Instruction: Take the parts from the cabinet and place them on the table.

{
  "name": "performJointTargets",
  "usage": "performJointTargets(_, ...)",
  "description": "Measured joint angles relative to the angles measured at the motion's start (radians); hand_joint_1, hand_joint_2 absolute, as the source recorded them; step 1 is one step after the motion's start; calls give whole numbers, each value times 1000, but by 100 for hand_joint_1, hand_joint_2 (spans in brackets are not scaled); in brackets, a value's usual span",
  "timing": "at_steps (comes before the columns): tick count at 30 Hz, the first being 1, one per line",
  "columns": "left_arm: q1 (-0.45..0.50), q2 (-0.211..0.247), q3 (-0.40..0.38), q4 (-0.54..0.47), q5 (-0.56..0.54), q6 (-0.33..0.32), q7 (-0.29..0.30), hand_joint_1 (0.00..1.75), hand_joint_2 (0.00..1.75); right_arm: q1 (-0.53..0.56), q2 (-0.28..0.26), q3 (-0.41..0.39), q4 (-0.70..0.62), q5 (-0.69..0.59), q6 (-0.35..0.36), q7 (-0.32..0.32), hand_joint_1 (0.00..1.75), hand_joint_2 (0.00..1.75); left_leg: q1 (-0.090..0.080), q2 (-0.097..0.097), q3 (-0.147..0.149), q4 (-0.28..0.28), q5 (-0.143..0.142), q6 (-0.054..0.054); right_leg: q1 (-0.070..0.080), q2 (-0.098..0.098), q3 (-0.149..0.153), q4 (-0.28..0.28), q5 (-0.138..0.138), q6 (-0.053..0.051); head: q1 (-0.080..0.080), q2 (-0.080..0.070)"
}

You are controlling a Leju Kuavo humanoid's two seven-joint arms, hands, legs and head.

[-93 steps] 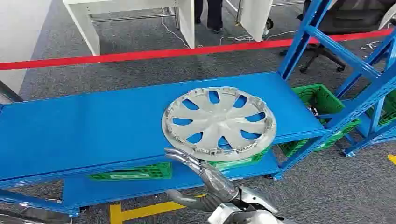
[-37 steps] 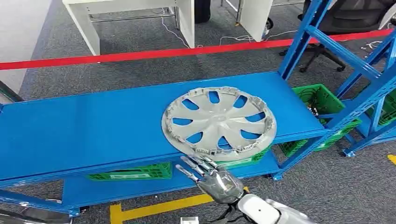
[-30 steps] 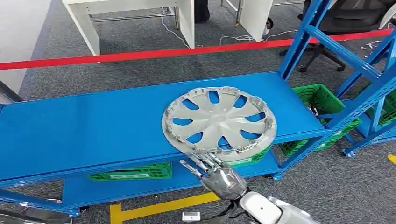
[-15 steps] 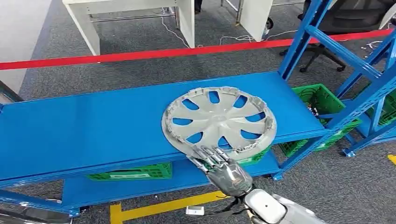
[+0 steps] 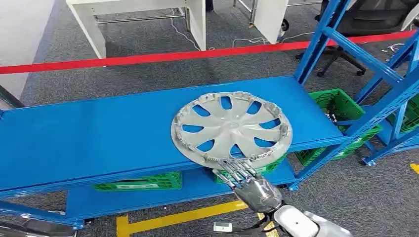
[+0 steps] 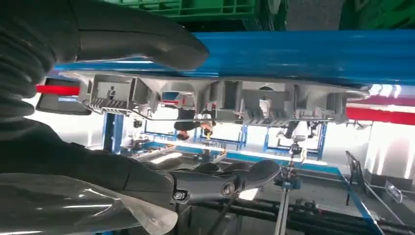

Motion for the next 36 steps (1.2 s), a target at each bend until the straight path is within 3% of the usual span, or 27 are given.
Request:
performJointTargets(13, -3, 2, 1, 0, 14, -3, -1, 0, 175, 1, -13, -51, 35, 0, -3, 10, 0, 175, 0, 0, 0, 0, 0, 0, 0, 0, 0, 0, 1, 1, 0, 0)
performJointTargets(36, -3, 2, 1, 0, 16, -3, 2, 0, 175, -26, -7, -65, 38, 0, -4, 13, 0, 175, 0, 0, 0, 0, 0, 0, 0, 0, 0, 0, 1, 1, 0, 0)
